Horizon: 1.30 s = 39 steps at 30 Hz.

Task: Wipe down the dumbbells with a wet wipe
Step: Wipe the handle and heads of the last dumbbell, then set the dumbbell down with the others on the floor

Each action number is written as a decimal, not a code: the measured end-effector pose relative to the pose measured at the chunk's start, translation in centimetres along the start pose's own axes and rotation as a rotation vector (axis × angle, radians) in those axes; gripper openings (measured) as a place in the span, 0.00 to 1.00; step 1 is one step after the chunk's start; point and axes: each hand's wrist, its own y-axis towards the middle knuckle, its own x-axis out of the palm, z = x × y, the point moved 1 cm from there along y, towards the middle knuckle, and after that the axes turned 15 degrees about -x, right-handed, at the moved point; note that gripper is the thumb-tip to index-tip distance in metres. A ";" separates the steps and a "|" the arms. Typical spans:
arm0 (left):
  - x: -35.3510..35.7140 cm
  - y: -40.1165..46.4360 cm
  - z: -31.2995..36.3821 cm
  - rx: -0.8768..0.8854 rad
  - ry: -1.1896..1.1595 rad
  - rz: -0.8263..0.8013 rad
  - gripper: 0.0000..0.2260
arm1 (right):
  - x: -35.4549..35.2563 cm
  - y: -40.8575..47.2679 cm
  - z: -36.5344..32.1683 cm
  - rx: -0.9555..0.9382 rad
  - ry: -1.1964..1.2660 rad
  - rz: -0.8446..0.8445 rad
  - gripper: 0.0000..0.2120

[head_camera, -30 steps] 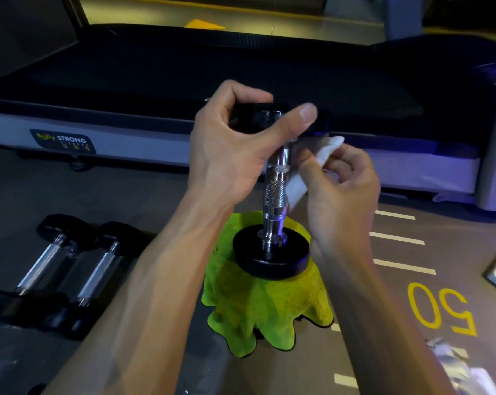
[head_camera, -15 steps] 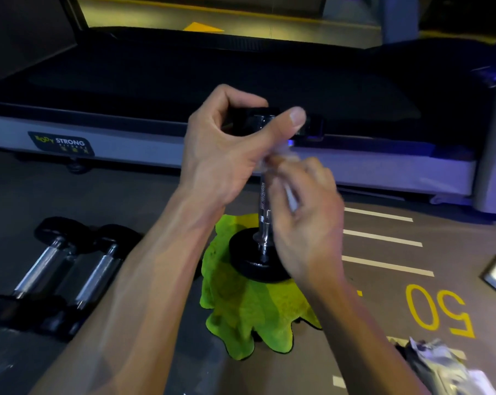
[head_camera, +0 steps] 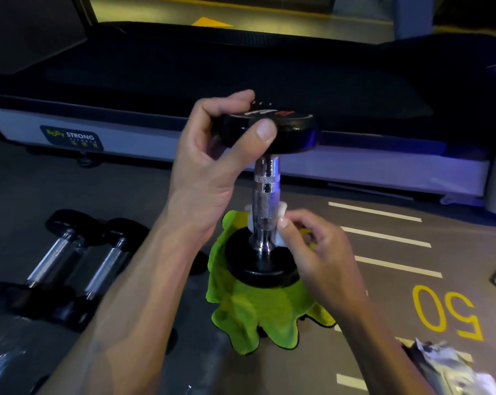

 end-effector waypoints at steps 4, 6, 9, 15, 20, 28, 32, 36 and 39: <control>-0.3 -1.8 -1.1 0.013 -0.037 0.036 0.29 | 0.5 -1.9 -0.8 -0.020 -0.112 0.027 0.05; -0.4 -2.8 -1.8 -0.025 -0.010 0.090 0.38 | 1.1 -2.2 -1.1 -0.053 -0.168 0.091 0.06; -1.1 -4.6 -3.9 -0.083 0.089 0.105 0.40 | 1.8 -2.7 -1.1 -0.043 -0.177 0.154 0.05; -0.9 -6.0 -5.9 -0.250 0.211 0.113 0.17 | 3.6 -3.2 -1.9 -0.074 -0.159 0.245 0.03; -1.8 -5.7 -3.7 -0.384 0.074 0.119 0.27 | 4.7 -2.6 -3.0 -0.023 -0.035 0.293 0.02; -15.6 -14.0 -1.7 -0.481 0.367 0.268 0.24 | 13.1 -6.2 -5.4 0.261 0.652 0.095 0.07; -24.9 -20.8 -3.6 -0.572 0.946 0.362 0.23 | 18.1 -7.6 -5.7 0.420 0.747 -0.092 0.05; -32.6 -26.6 -6.3 -0.834 1.398 0.420 0.29 | 21.8 -9.2 -5.3 0.502 0.768 -0.227 0.04; -36.0 -28.7 -7.7 -1.006 1.360 0.508 0.28 | 24.0 -9.5 -5.1 0.547 0.766 -0.315 0.06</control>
